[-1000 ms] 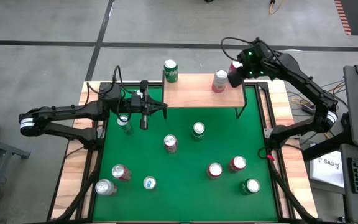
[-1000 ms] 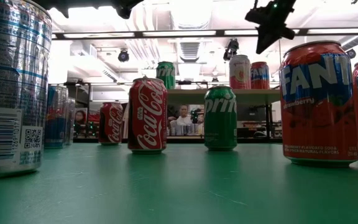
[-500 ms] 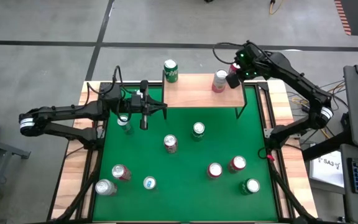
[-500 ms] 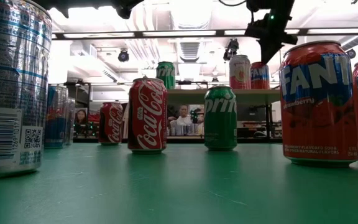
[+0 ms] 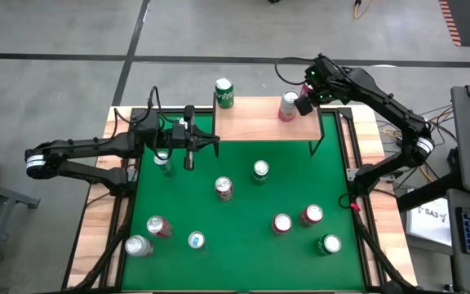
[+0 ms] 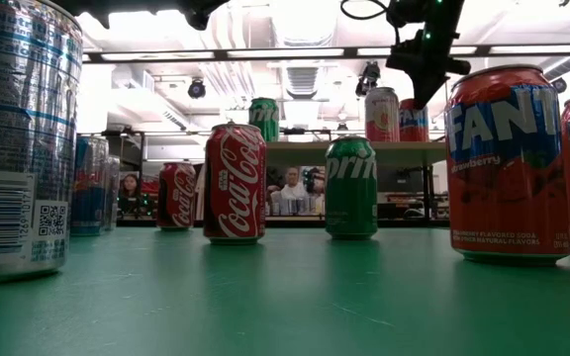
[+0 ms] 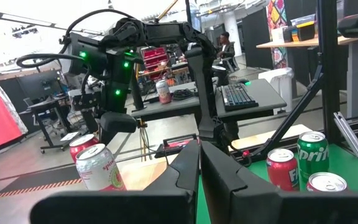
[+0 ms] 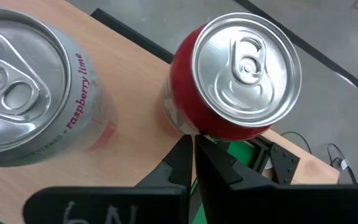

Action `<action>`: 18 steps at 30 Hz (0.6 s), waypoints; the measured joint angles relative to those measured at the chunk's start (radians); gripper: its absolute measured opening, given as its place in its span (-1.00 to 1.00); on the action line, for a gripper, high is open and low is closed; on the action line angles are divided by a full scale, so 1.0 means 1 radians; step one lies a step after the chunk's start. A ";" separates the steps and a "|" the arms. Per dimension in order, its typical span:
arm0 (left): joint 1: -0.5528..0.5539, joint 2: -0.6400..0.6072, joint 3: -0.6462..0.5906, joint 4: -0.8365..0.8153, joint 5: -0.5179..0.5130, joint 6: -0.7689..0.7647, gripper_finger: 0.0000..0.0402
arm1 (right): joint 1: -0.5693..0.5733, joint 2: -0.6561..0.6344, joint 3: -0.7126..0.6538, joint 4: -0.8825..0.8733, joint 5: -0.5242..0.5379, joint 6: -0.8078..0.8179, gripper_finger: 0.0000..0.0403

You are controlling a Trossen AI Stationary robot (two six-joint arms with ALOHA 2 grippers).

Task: Place canned beverage on shelf
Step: Put the top red soda can on the shelf, then put the middle red soda can on the shelf

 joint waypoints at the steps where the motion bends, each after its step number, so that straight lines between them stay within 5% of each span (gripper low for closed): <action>1: 0.000 0.000 0.000 0.000 0.000 0.000 -1.00 | 0.000 0.000 0.000 0.000 0.000 0.000 -0.95; 18: -0.004 0.001 0.000 0.000 0.006 -0.072 -1.00 | 0.100 -0.137 0.000 -0.009 -0.159 0.074 -0.95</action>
